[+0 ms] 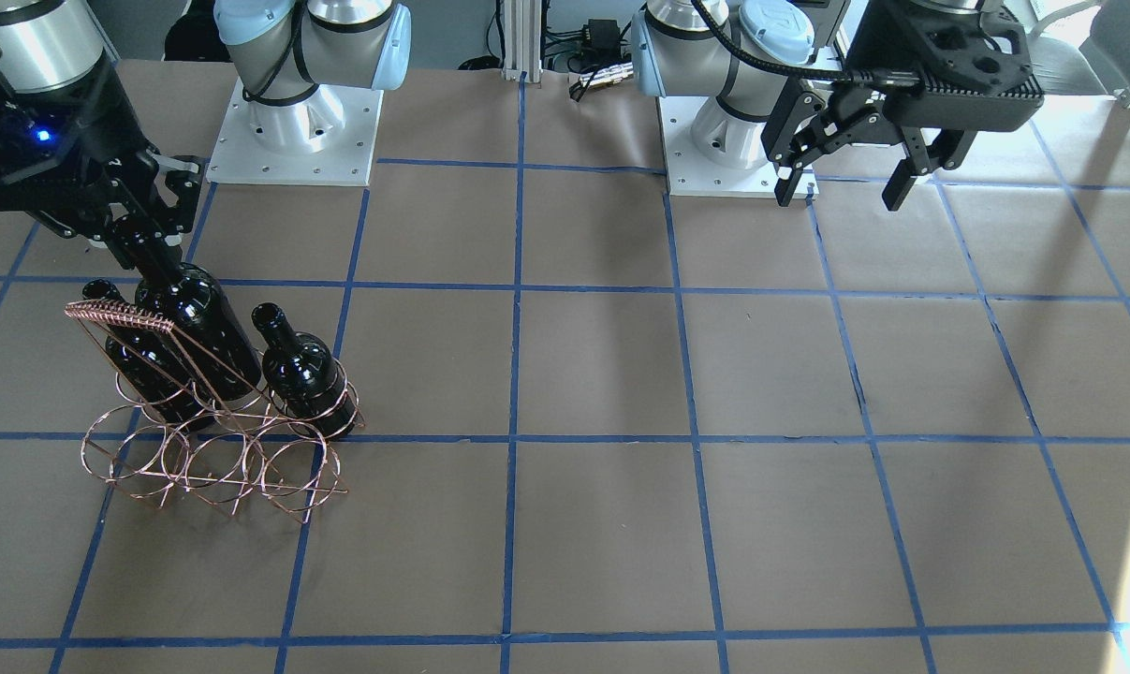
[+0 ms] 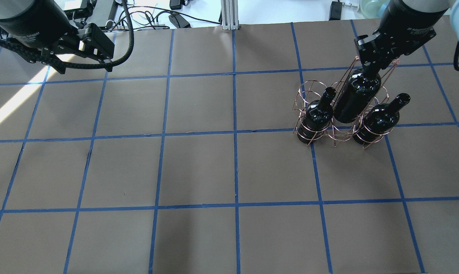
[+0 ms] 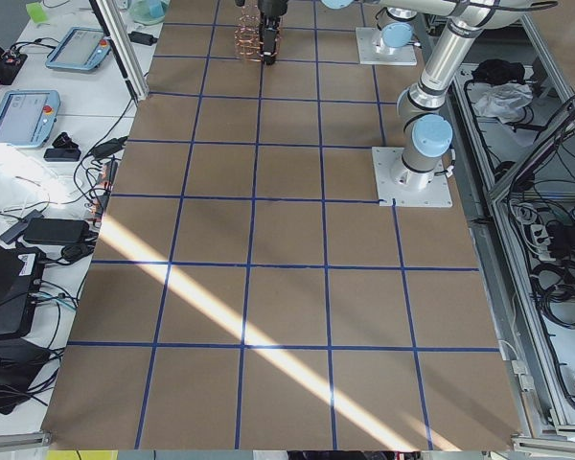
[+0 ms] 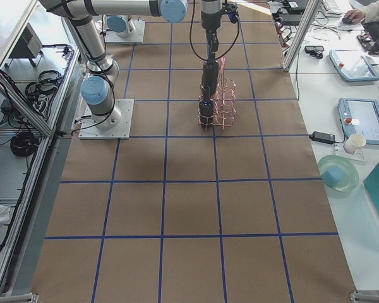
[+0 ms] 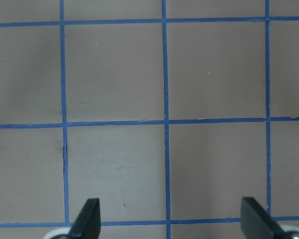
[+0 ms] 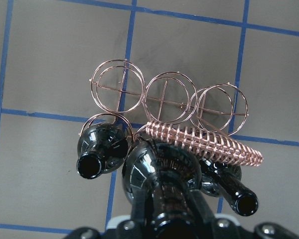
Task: Place wine into wine basket
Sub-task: 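Lift the bottle with the right gripper and carry it over the basket, then lower the bottle into the empty basket slot and open the right gripper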
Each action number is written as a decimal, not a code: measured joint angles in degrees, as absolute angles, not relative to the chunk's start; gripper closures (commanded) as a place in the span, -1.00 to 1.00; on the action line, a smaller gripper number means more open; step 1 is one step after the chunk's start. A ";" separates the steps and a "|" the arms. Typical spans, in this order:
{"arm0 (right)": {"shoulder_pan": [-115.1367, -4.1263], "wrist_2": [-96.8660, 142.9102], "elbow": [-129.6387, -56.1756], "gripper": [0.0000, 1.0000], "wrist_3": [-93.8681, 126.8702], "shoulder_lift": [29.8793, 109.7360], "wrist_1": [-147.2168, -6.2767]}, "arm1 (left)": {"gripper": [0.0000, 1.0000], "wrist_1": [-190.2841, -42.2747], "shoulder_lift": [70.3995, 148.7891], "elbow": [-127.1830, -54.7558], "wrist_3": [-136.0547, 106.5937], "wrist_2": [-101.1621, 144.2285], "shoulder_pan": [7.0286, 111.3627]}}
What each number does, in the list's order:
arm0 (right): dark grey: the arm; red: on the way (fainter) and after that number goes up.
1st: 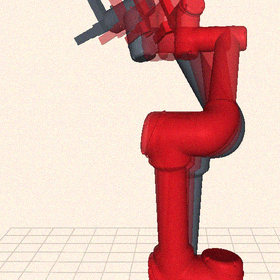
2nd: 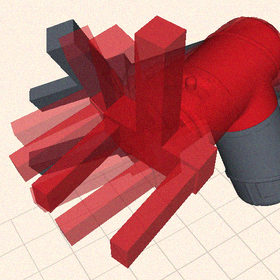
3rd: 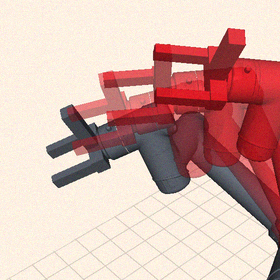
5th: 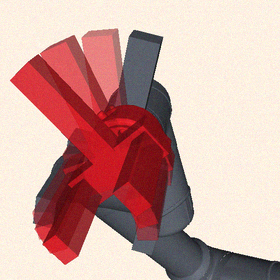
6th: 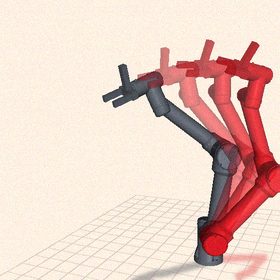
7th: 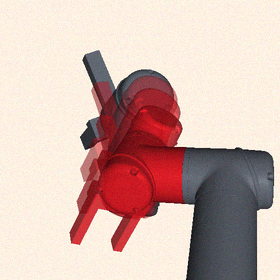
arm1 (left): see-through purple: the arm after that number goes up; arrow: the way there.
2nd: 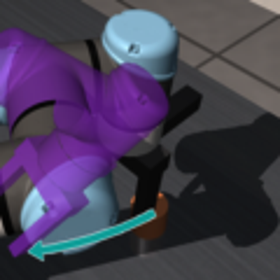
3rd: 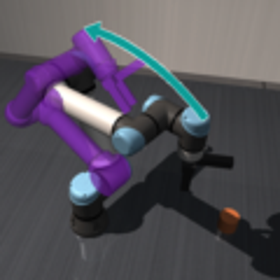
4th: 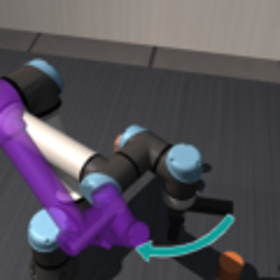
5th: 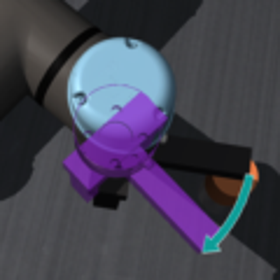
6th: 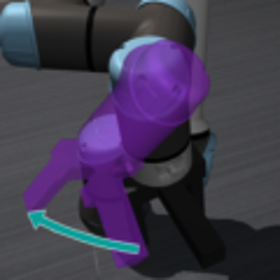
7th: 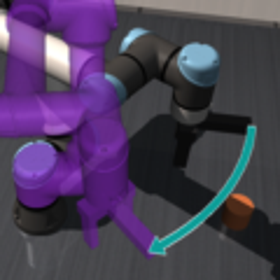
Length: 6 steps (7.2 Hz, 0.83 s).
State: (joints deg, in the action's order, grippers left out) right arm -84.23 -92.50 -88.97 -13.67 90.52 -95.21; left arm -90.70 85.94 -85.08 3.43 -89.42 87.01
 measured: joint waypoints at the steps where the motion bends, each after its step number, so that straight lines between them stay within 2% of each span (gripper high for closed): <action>1: -83.81 -92.49 -89.00 1.00 -14.72 89.93 -95.56 | -1.00 -90.70 85.90 -85.08 3.43 -89.40 87.01; 6: -83.54 -92.70 -89.93 1.00 -16.73 88.81 -95.57 | -1.00 -90.70 85.91 -85.08 3.43 -89.41 87.01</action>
State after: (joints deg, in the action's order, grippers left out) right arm -83.54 -92.70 -89.93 -16.73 88.81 -95.57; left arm -90.70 85.91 -85.08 3.43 -89.41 87.01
